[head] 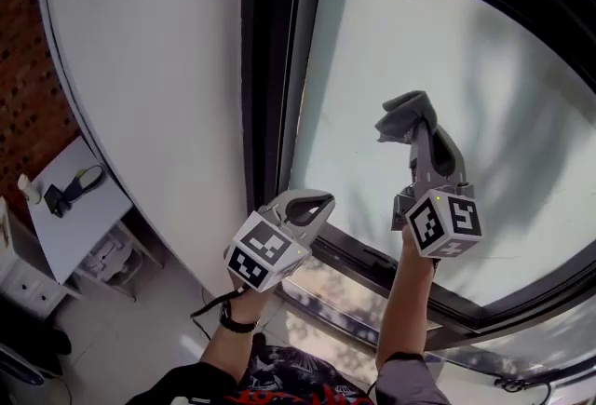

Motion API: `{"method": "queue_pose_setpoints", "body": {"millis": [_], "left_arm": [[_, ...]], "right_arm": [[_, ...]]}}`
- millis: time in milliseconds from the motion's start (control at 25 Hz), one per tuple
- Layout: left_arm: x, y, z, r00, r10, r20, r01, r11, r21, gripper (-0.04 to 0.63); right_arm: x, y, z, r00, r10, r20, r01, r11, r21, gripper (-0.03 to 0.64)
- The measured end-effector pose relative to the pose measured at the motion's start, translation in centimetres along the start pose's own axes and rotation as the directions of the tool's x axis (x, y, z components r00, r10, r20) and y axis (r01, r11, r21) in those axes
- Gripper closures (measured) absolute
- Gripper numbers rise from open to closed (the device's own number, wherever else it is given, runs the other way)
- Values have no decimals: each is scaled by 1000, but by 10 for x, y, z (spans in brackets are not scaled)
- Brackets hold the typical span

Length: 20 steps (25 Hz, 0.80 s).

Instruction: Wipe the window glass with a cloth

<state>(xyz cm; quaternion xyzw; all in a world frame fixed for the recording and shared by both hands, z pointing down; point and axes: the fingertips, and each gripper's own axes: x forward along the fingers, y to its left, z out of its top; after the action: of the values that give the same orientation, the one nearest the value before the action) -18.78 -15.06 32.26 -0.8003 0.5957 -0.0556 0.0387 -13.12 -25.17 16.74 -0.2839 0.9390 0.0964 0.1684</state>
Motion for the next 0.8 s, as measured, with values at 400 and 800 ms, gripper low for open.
{"method": "queue_pose_setpoints", "body": {"millis": [400,800], "left_arm": [[-53,90,-34,999,32,-24,-34,997,-65,611],[2,61,-41,988,-153,7,153,982,-113,612]], "right_arm": [[105,103,-68,992,79,-96,-75,996,37,598],[65,47,-64,991,-40,-124,33,997,-64,598]]}}
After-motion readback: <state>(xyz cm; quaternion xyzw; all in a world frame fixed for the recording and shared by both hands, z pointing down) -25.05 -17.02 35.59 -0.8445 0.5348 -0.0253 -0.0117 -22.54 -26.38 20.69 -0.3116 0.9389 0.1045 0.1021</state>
